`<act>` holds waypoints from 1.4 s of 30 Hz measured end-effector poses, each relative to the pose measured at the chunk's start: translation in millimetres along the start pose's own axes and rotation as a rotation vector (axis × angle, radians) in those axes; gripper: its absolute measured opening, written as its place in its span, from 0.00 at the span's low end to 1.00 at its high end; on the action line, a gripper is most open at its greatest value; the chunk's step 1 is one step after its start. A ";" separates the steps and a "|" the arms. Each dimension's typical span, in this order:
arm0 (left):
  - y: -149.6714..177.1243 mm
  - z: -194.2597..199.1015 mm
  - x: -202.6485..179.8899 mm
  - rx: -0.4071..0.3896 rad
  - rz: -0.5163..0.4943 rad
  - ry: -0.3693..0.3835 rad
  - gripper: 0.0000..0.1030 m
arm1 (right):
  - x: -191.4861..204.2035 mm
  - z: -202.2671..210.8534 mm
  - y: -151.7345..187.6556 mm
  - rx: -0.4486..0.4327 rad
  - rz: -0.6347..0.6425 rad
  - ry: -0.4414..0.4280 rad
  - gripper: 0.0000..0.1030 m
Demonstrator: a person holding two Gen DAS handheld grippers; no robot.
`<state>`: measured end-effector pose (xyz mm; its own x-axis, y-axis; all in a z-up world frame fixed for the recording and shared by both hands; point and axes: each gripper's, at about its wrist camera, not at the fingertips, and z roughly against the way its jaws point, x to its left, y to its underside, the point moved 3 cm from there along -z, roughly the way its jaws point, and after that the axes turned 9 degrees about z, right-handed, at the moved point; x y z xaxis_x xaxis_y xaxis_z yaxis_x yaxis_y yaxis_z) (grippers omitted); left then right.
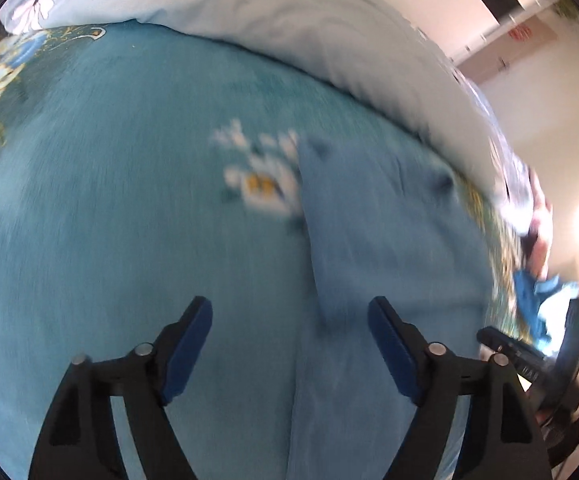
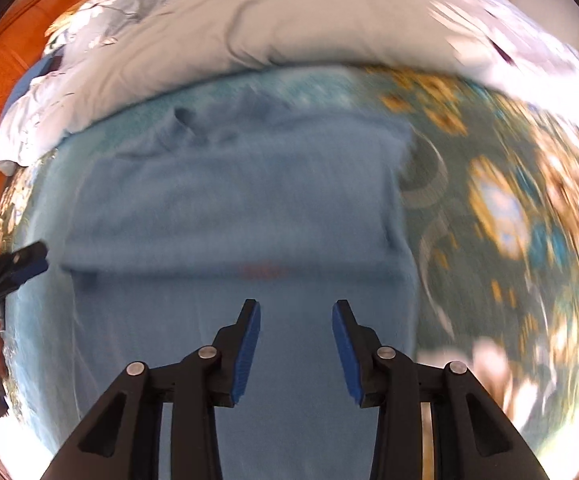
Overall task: Fold clothes
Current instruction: 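Move the right gripper to the folded shirt edge and close on it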
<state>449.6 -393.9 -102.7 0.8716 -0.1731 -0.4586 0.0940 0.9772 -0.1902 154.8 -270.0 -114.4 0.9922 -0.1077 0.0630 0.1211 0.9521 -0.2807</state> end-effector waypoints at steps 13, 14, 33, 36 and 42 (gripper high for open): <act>122.6 20.5 2.1 0.182 -0.133 -0.150 0.84 | -14.6 41.5 168.9 0.176 -0.135 0.072 0.71; 130.5 21.6 3.6 0.189 -0.129 -0.157 0.84 | -17.4 42.8 178.9 0.187 -0.135 0.074 0.71; 202.2 20.0 3.7 0.165 -0.040 -0.214 0.84 | -48.3 37.5 211.2 0.165 -0.032 -0.039 0.49; 200.8 21.2 7.3 0.155 -0.004 -0.215 0.84 | -56.3 39.5 212.4 0.155 -0.050 -0.054 0.28; 197.0 22.8 11.4 0.153 0.033 -0.224 0.84 | -78.1 43.7 214.3 0.154 -0.077 -0.118 0.13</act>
